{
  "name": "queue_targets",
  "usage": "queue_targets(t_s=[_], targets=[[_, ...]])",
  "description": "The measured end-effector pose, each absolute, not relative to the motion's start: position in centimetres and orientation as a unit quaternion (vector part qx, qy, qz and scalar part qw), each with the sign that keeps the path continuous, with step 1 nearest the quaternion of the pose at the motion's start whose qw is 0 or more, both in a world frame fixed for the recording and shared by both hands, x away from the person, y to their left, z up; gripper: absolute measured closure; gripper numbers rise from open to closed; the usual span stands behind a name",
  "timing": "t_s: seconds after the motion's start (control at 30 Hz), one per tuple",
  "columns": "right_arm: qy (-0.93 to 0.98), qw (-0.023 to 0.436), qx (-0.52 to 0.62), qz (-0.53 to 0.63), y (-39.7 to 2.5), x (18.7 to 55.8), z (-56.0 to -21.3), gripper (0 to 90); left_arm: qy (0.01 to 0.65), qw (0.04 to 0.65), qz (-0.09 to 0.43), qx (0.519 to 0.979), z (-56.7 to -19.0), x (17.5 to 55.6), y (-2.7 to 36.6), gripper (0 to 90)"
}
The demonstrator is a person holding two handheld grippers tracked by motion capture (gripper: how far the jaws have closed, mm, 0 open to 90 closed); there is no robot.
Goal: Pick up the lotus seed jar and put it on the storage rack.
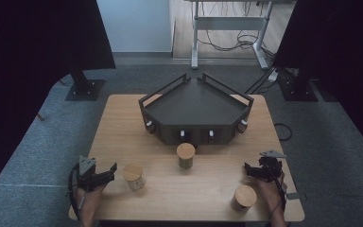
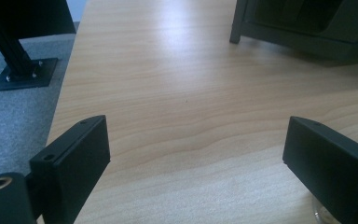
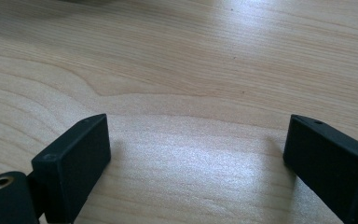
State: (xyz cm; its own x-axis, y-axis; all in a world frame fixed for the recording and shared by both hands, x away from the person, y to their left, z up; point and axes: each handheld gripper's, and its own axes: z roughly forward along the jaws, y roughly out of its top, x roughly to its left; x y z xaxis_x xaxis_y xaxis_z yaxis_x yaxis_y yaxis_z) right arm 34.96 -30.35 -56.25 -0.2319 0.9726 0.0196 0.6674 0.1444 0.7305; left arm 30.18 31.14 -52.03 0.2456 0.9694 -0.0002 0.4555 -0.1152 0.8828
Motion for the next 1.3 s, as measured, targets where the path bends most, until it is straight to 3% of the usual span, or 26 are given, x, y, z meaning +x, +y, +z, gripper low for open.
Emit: queue_targets(t_s=[1.3], targets=[[0.719, 0.239, 0.570, 0.319, -30.3, 35.0, -56.2, 6.6, 0.488, 0.451, 0.341, 0.665, -49.5, 28.6, 30.1, 7.3]])
